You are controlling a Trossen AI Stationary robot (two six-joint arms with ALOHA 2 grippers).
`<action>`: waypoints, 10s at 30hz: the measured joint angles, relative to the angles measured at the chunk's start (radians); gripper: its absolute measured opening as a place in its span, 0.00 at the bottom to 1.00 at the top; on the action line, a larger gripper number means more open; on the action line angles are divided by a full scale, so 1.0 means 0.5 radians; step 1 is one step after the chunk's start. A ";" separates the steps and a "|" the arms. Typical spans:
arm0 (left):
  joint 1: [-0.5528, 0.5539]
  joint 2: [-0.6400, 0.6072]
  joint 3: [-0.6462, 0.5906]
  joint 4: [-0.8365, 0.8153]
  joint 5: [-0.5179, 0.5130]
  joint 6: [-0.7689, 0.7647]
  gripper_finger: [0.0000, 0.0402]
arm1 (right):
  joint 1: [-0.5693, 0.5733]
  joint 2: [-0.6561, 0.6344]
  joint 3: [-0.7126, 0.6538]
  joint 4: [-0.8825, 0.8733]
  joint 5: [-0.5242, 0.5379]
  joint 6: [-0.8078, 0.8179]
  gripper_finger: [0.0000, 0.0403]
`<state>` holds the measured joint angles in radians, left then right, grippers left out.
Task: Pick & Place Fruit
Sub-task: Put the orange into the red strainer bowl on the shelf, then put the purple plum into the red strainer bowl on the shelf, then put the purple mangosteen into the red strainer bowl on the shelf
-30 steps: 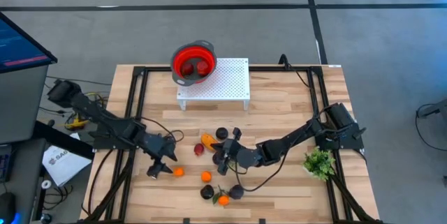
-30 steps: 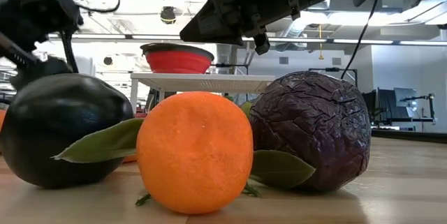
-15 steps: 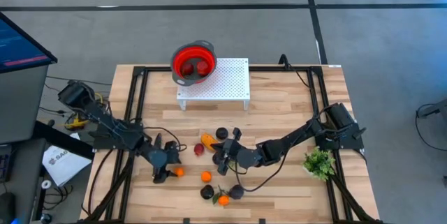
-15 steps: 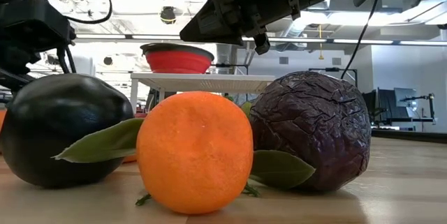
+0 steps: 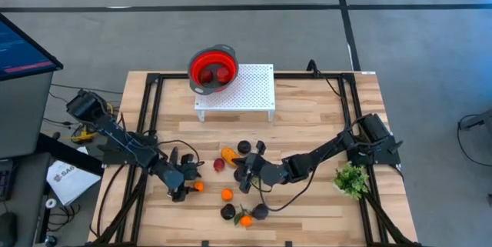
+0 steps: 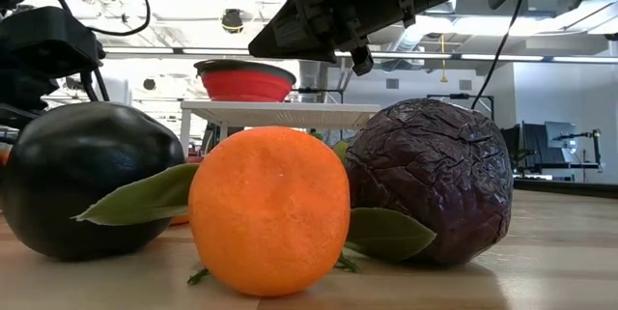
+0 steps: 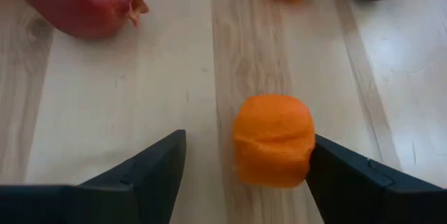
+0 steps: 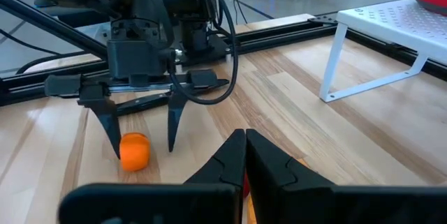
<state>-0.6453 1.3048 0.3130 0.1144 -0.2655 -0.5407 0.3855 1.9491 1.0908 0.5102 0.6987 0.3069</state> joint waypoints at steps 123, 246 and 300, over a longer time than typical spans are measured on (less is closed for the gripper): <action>1.267 -1.090 0.641 -0.598 0.929 0.862 0.31 | -0.267 -0.242 0.045 -0.880 -0.363 -0.250 0.15; 0.613 -0.850 -0.614 1.030 -0.098 0.813 0.29 | -1.432 0.679 2.483 -1.718 -0.990 -0.697 0.72; 0.612 -0.849 -0.615 1.043 -0.203 0.809 0.29 | 0.072 0.066 0.865 -2.631 -1.246 0.531 0.72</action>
<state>-0.3393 0.8803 0.0055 0.6361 -0.3672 -0.1364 0.4217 1.9820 1.5235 -0.8055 0.0756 0.5724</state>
